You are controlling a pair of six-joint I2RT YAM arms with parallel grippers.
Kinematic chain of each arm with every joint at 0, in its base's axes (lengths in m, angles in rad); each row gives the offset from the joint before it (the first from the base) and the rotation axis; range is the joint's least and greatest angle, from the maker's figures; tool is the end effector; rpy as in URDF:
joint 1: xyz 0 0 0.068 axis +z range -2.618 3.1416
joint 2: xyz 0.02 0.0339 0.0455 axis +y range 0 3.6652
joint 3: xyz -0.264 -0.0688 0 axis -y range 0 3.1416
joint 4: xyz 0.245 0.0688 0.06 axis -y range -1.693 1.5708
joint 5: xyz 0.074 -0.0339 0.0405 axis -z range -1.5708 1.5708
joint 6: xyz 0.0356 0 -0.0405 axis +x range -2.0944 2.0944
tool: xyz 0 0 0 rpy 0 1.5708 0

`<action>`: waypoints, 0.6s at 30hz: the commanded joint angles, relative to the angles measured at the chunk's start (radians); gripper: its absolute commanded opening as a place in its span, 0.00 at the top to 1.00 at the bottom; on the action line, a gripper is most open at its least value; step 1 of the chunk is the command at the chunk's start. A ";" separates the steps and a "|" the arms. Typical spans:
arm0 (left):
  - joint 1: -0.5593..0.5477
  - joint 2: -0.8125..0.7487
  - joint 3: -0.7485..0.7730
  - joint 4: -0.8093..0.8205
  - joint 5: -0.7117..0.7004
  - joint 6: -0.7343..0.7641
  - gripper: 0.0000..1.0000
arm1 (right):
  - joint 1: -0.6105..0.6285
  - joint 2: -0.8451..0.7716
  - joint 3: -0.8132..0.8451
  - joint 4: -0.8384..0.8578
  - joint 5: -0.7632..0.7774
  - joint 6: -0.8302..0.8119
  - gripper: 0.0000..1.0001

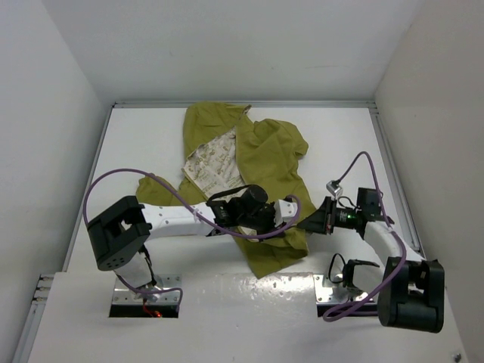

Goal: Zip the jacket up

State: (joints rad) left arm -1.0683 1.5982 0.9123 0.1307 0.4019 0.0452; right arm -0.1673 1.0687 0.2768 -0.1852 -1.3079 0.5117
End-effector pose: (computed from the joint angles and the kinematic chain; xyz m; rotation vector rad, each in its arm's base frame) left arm 0.1542 -0.3095 0.2124 1.3989 1.7670 -1.0078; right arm 0.1579 0.0082 0.1437 0.2470 2.2527 1.7817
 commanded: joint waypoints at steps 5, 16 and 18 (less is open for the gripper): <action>-0.016 -0.041 0.020 0.035 -0.002 0.028 0.99 | 0.017 0.028 0.059 -0.145 -0.021 -0.170 0.91; 0.043 -0.083 -0.036 0.070 -0.002 -0.114 0.46 | -0.011 -0.107 -0.022 0.097 -0.091 -0.133 1.00; 0.149 -0.121 -0.068 0.119 0.075 -0.278 0.42 | -0.011 -0.163 -0.037 0.134 -0.126 -0.144 1.00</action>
State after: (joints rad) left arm -1.0237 1.5558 0.8799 0.1520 0.4110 -0.0525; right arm -0.1707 0.9657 0.2523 -0.1829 -1.3468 0.3988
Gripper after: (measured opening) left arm 0.568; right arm 0.053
